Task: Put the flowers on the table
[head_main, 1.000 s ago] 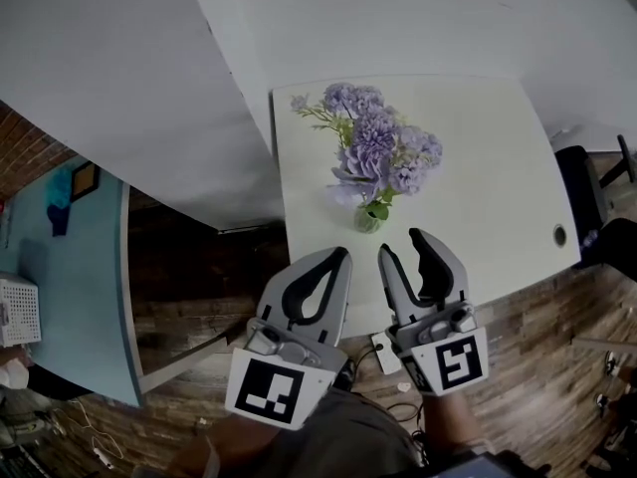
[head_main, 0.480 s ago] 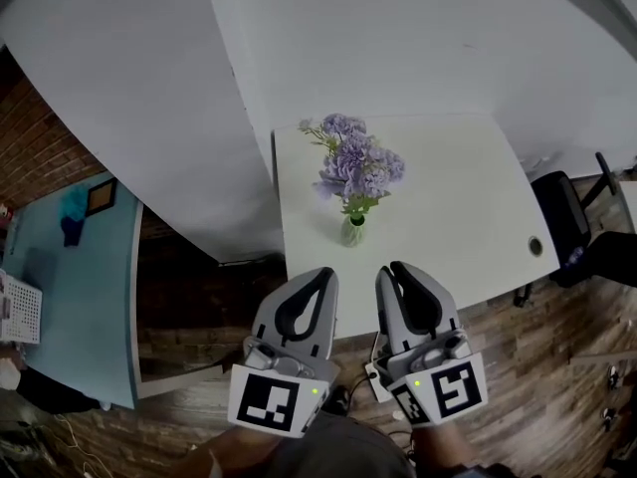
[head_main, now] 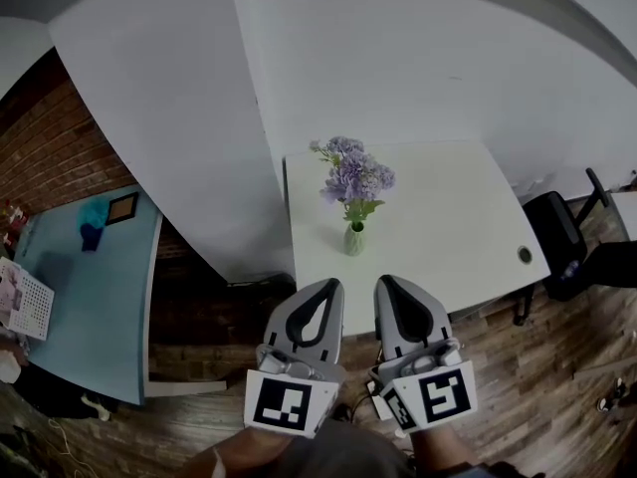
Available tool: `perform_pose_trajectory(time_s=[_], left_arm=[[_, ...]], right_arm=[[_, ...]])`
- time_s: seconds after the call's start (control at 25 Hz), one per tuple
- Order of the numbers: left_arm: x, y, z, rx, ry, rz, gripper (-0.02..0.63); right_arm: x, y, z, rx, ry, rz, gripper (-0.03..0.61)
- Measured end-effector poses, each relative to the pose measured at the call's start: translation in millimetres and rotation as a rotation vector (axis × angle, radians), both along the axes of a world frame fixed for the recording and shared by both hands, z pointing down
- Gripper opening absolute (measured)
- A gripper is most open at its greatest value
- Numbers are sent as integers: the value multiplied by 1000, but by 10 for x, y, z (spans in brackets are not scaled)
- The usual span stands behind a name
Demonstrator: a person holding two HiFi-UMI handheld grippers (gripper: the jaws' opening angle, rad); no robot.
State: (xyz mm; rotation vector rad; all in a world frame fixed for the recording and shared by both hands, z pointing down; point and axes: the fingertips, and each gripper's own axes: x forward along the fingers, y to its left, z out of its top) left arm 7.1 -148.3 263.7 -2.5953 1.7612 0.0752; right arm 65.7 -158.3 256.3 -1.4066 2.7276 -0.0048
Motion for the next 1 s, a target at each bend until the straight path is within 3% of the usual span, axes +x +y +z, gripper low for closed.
perform_pose_trajectory(time_s=[1.0], left_arm=[[1,35,-65,8,12,33,8]], right_arm=[[-58,50,-76,20,-3,9,6]])
